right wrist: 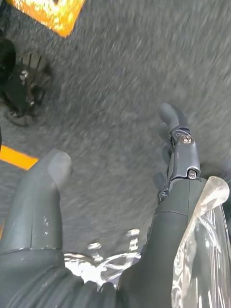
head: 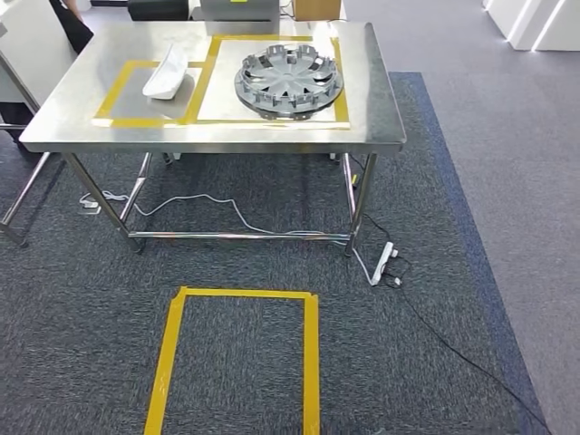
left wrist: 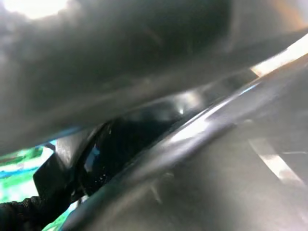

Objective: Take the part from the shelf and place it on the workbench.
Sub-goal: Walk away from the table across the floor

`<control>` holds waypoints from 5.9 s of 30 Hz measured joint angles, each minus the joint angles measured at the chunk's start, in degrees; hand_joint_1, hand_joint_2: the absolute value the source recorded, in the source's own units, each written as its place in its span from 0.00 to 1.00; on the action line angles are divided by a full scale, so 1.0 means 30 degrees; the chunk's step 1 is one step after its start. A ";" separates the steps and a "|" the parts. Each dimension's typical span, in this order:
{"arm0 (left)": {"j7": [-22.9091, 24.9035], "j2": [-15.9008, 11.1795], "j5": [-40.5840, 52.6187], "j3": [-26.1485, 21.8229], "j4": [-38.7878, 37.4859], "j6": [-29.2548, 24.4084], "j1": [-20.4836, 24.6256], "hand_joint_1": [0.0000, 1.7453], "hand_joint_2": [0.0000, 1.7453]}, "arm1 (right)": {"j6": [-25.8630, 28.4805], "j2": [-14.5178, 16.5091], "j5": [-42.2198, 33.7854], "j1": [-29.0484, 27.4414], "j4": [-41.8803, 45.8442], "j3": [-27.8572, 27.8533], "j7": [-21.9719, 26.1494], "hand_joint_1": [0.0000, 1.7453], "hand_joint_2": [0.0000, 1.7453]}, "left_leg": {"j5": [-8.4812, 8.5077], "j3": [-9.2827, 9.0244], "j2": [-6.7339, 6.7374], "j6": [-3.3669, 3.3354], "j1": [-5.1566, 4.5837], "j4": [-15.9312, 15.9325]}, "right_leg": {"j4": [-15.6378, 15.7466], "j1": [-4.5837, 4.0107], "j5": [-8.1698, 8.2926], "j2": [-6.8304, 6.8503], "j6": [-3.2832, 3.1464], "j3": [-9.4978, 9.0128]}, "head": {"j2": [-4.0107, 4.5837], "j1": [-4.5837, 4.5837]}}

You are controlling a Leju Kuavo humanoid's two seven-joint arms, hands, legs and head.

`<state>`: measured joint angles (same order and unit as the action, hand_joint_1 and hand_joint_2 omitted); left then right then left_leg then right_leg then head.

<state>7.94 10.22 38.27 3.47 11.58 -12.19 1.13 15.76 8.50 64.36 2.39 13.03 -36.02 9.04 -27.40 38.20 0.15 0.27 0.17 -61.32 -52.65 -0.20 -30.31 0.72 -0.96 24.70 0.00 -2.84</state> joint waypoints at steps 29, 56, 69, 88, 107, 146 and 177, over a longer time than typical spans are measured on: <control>-0.0308 -0.0020 -0.0095 -0.0748 -0.0133 -0.0359 -0.0019 0.00 0.00 | -0.1528 -0.0324 -0.1213 0.0306 -0.0366 -0.1430 0.0790 0.00 1.00 | 0.1797 -0.0037 0.0139 0.0229 0.0220 0.1125 | -0.0273 0.0161 -0.0705 -0.0171 0.0400 -0.0457 | -0.0004 -0.0140; -0.1233 0.0129 0.0570 -0.0675 -0.0144 -0.1277 -0.0154 0.00 0.00 | -0.2169 -0.0393 -0.2772 0.0165 -0.0385 -0.3117 0.1115 0.00 0.00 | -0.0215 -0.2979 0.0247 -0.0484 -0.0147 0.1837 | -0.0754 0.0245 0.0205 -0.0174 0.1048 0.0999 | -0.0002 -0.0160; -0.1459 0.0111 0.0758 -0.0639 -0.0144 -0.1419 -0.0082 0.00 0.00 | -0.2588 -0.0401 -0.3359 0.0180 -0.0405 -0.3960 0.1255 0.00 0.00 | 0.0112 -0.2832 0.0229 -0.0143 0.0009 0.1967 | -0.0818 0.0045 0.0356 -0.0131 0.0661 0.1378 | 0.0000 -0.0141; -0.1290 0.0120 0.0871 -0.0645 -0.0144 -0.1617 0.0054 0.00 0.00 | -0.1131 -0.0350 -0.2541 0.0162 -0.0483 -0.4104 0.1031 0.00 0.00 | 0.0549 -0.2028 -0.1582 0.0734 0.0785 0.1681 | -0.1283 0.1078 -0.0382 -0.1618 0.1792 0.1149 | -0.0004 -0.0364; -0.1224 0.0098 0.0727 -0.0708 -0.0151 -0.1392 -0.0047 0.00 0.00 | -0.0706 -0.0393 -0.2206 0.0283 -0.0483 -0.4096 0.0920 0.00 0.00 | -0.0090 -0.2094 0.0716 -0.0658 -0.0183 0.1200 | -0.2035 0.0169 -0.0993 0.1528 0.1114 0.1320 | -0.0002 0.0427; -0.1555 0.0455 -0.0100 -0.1648 -0.0151 -0.1743 -0.0014 0.00 0.00 | -0.0399 -0.0425 -0.1809 0.0183 -0.0483 -0.4085 0.1306 0.00 0.00 | 0.0079 -0.1873 -0.1858 -0.0549 -0.0136 0.1055 | -0.3699 0.0179 -0.0646 -0.1047 0.0414 0.2545 | 0.0000 0.0522; -0.1707 0.0479 -0.0275 -0.2104 -0.0151 -0.1805 -0.0026 0.00 0.00 | -0.0379 -0.0415 -0.1543 0.0178 -0.0485 -0.4093 0.1302 0.00 0.00 | 0.0085 -0.1910 -0.1361 -0.0508 -0.0033 0.1085 | -0.3111 0.0338 -0.0333 -0.0531 0.0988 0.2470 | -0.0005 0.0407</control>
<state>2.82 11.66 37.44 -2.84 11.13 -17.61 1.05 14.63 7.26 59.73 2.92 11.58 -48.30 12.95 -27.15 32.47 -3.93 -1.26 0.07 -58.06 -61.98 0.82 -31.31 -0.88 2.01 32.11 -0.02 -1.62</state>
